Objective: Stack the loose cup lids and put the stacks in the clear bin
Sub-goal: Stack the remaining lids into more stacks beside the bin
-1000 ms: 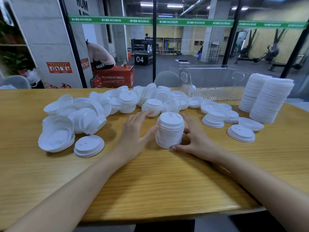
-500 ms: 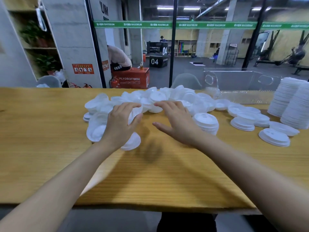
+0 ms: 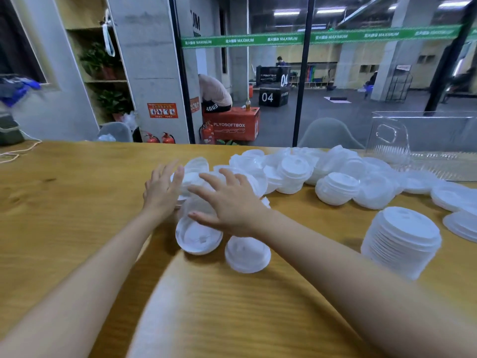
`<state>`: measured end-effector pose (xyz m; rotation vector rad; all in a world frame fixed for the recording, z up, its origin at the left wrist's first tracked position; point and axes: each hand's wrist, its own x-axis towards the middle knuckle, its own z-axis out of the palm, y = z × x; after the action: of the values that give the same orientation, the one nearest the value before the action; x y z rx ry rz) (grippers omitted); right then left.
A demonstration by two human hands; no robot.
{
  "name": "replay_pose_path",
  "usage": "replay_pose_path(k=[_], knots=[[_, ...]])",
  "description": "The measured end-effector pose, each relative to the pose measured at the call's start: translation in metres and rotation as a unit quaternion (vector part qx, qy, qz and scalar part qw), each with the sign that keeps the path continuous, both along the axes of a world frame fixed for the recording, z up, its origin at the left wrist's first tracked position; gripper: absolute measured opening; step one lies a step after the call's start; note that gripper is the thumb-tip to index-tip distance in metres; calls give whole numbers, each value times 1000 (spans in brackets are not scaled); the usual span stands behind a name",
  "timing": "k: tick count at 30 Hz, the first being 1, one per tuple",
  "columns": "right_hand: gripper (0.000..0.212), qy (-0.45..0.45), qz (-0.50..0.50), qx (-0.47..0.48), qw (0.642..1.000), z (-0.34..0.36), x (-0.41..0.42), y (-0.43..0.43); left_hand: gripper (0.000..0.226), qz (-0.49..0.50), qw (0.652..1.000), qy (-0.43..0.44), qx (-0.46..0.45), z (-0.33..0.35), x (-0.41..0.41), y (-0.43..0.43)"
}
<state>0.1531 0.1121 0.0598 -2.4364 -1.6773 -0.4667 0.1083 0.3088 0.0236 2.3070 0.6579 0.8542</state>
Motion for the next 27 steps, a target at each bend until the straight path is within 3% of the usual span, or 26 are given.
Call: replay_pose_path(k=[3,6,9,11,15,19,23,27], knots=[[59,-19,17,-21,999,-6,1,6,97,-33,997,-11,-69,-6,11,2],[78,-43,1,-36,998,-11,12,1,93,-69,993,-18,-90,-10,19,-6],[87,-62,-11,-33,997,-15,23,-15,65,-76,993,1,-93,-11,24,-23],[85,-65,-31,-38,997,-18,30,-34,57,-87,993,7,-75,-11,29,-38],[73,-102,-82,-23,991,-27,41,-81,91,-98,994,46,3,-16,48,-71],[64,-133,-153,-11,979,-30,49,-124,94,-113,988,91,53,-10,59,-119],[36,-150,-195,34,969,-26,49,-151,68,-123,979,130,99,-1,67,-156],[36,-138,-123,106,977,-20,29,-170,57,-124,969,168,134,13,66,-164]])
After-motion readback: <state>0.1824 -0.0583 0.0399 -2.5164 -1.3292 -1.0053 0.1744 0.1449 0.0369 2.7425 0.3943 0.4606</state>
